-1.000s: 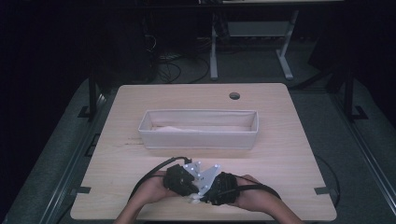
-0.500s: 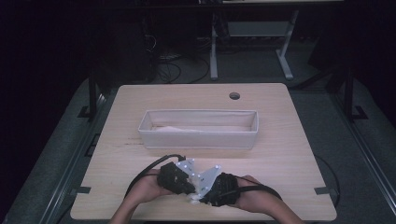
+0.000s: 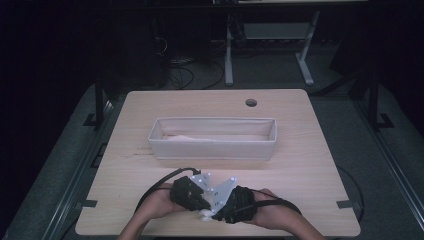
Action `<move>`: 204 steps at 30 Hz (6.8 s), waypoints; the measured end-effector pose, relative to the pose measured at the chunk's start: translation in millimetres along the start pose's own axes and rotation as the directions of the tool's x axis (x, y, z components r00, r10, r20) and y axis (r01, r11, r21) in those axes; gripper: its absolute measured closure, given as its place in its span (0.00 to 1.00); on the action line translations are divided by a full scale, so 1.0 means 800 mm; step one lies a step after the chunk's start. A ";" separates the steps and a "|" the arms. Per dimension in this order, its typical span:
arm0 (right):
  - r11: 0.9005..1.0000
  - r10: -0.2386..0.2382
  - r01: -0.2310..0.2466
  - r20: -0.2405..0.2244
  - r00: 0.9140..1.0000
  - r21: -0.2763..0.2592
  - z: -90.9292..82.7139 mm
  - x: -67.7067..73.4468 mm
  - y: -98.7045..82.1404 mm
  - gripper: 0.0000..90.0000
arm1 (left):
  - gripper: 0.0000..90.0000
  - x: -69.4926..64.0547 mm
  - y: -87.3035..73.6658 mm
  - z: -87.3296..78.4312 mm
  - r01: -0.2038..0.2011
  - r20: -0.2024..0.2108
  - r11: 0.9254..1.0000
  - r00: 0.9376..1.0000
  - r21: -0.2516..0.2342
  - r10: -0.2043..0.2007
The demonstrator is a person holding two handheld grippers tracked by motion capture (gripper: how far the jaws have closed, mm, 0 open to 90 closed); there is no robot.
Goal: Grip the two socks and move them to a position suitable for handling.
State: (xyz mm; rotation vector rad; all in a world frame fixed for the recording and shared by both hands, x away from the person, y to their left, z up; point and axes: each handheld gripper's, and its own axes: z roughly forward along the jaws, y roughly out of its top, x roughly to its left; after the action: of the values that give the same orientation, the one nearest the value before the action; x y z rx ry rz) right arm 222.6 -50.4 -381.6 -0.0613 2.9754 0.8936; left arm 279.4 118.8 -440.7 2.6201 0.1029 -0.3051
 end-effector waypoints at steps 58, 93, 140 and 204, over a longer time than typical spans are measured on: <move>0.975 0.203 -0.206 0.041 0.978 0.083 0.024 -0.089 -0.010 0.78 | 0.86 0.000 -0.054 -0.068 0.073 -0.153 0.987 0.984 -0.146 -0.096; 0.951 0.230 -0.238 0.067 0.971 0.195 0.056 -0.107 -0.002 0.98 | 0.84 0.001 -0.063 -0.079 0.080 -0.159 0.983 0.981 -0.168 -0.107; 0.988 0.082 -0.080 -0.009 0.997 0.132 0.066 -0.095 0.003 0.55 | 0.83 0.000 -0.069 -0.084 0.089 -0.163 0.980 0.979 -0.179 -0.119; 0.973 0.181 -0.184 0.029 0.983 0.141 0.044 -0.093 -0.028 0.64 | 0.78 0.023 -0.019 -0.022 0.064 -0.176 0.995 0.982 -0.070 -0.076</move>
State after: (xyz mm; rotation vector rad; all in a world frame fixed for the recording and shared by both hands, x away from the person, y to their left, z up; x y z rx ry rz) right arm 298.5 -47.6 -419.5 0.2259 3.0577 0.6867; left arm 298.8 141.2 -437.0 2.5788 0.2615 -0.0888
